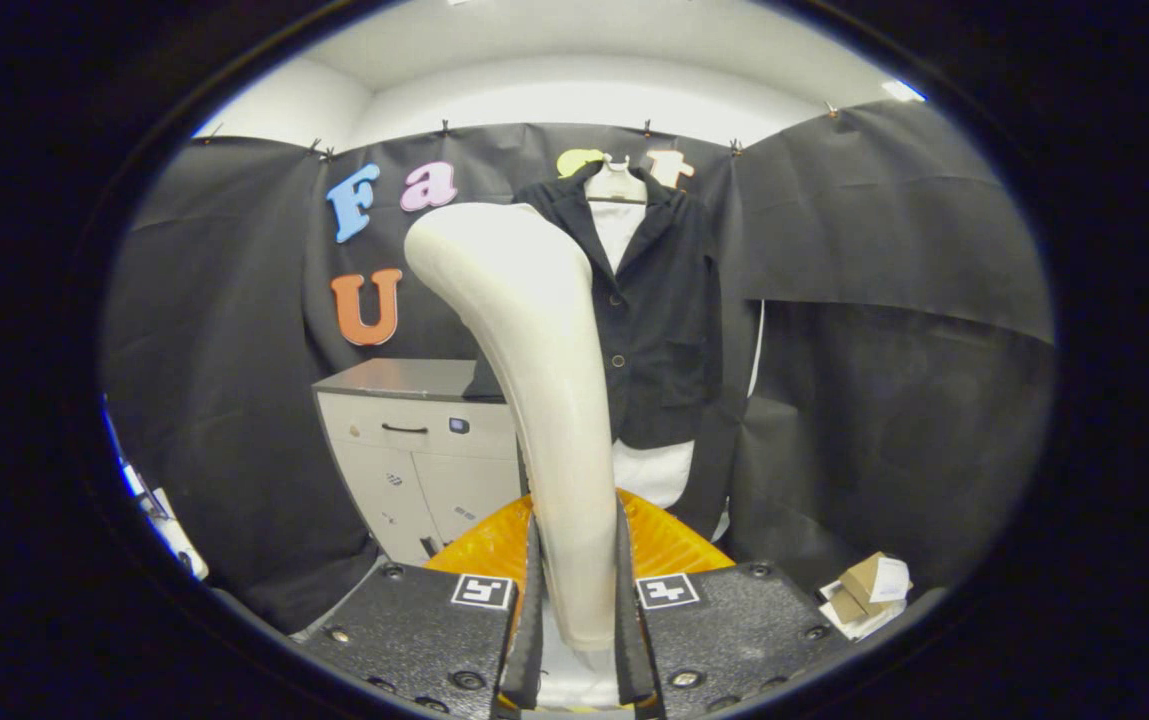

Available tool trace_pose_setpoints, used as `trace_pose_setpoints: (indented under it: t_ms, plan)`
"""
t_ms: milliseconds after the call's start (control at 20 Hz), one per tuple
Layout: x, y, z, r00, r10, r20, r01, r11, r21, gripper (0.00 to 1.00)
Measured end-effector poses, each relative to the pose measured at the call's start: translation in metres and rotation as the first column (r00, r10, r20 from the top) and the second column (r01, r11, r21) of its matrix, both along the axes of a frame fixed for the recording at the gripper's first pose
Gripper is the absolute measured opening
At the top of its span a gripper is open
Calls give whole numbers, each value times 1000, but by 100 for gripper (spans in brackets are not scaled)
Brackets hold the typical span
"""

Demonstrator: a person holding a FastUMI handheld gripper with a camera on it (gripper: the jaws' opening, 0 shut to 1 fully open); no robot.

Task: Iron the clothes twice with a garment steamer, once on the left side and once on the right side.

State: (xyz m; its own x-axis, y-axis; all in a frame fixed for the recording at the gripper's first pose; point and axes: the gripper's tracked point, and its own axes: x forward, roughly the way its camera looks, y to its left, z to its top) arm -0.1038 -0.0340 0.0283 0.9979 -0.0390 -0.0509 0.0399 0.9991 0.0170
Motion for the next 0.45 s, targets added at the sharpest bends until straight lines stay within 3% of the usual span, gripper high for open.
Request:
trace_pose_setpoints:
  t_ms: [450]
  plan:
    - [-6, -4, -2, 1000, 14, -3, -14, 1000, -10, 32]
